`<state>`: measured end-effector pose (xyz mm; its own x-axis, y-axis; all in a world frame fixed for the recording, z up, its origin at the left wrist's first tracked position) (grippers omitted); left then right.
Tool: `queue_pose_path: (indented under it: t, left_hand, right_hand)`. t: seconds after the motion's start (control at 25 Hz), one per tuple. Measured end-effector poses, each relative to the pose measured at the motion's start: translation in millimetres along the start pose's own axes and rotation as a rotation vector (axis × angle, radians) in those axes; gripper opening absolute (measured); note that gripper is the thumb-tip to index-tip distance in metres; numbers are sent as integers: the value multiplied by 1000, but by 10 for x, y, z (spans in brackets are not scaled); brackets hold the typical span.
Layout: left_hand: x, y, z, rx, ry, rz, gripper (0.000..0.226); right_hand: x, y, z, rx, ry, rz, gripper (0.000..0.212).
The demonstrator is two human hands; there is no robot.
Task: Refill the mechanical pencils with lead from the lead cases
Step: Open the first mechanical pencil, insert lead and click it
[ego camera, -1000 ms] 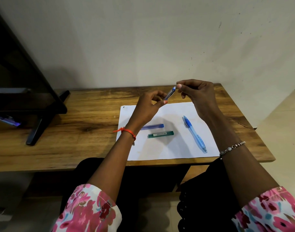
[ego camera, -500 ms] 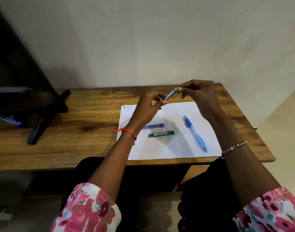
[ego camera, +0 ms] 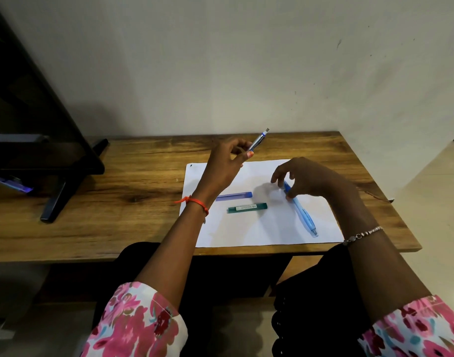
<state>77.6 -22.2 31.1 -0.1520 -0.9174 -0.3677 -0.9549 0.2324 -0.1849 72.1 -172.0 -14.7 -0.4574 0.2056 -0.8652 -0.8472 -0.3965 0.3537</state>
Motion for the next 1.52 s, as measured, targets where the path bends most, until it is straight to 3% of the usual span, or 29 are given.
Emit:
queue_pose_path:
  t: [0.56, 0.84, 1.04, 1.52]
  left_hand:
    - [-28, -17, -9, 5, -3, -12, 18]
    - [-22, -23, -9, 6, -9, -10, 17]
    - [-16, -28, -10, 9, -14, -4, 17]
    - [-19, -28, -7, 13, -18, 0, 17]
  right_hand:
    - [54, -10, 21, 37, 32, 53, 43]
    - [29, -29, 12, 15, 4, 17, 37]
    - [-153, 30, 40, -43, -107, -116, 28]
    - [55, -77, 0, 23, -9, 23, 37]
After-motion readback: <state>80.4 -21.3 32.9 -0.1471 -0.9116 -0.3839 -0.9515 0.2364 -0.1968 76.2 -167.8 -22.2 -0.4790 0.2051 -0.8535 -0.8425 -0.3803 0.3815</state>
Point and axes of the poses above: each hand's wrist, its own y-axis away from the middle knuckle, its own x-axis out of the palm, z = x × y, the point moved 9 cm from there along -y, towards the middle knuckle, and after that the axes turned 8 degrees about z, right-handed, at the moved point
